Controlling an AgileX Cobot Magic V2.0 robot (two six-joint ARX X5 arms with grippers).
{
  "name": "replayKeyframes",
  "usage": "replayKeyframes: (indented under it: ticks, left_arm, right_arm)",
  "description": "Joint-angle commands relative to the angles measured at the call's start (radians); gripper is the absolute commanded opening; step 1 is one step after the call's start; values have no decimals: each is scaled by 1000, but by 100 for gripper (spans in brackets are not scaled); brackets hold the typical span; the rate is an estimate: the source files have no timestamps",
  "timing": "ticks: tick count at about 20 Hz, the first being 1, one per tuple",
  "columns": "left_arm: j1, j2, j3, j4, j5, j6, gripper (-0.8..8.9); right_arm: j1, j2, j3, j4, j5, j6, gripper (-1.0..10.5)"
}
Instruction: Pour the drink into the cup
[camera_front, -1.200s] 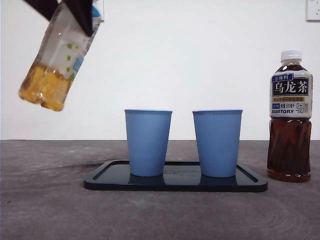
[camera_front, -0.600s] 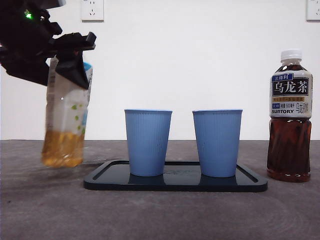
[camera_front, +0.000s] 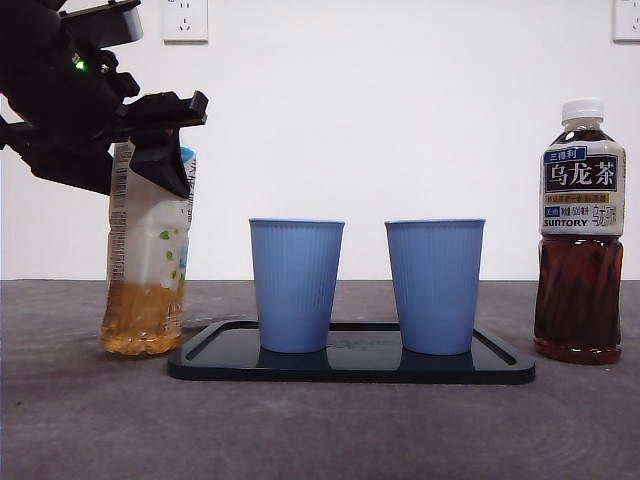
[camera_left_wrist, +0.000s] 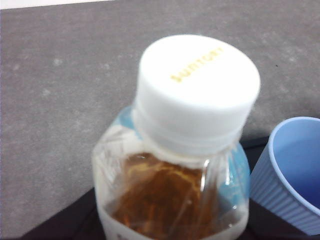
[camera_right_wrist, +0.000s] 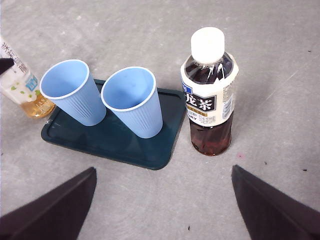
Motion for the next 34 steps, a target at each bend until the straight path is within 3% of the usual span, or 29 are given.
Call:
replayKeyframes:
  ticks: [1, 3, 6, 13, 18, 24, 31, 34]
  left_arm:
    - [-2, -1, 17, 29, -5, 4, 218]
    - [-2, -1, 17, 25, -5, 3, 233]
    - [-2, -1, 17, 26, -5, 3, 363]
    - [-4, -43, 23, -42, -5, -4, 534]
    - [-4, -180, 26, -219, -5, -23, 532]
    - [-24, -430, 26, -464, 6, -33, 532]
    - [-55, -686, 76, -680, 237, -24, 531]
    - [-57, -727, 138, -778, 322, -18, 531]
  right_arm:
    - [1, 6, 11, 8, 0, -3, 432]
    - [1, 6, 11, 8, 0, -3, 431]
    - [1, 6, 11, 7, 0, -2, 432]
    - [1, 6, 11, 5, 0, -3, 432]
    - [1, 6, 11, 5, -7, -3, 432]
    - [1, 6, 11, 8, -131, -13, 431]
    - [1, 6, 11, 19, -318, -24, 431]
    - [1, 6, 11, 18, -341, -24, 432]
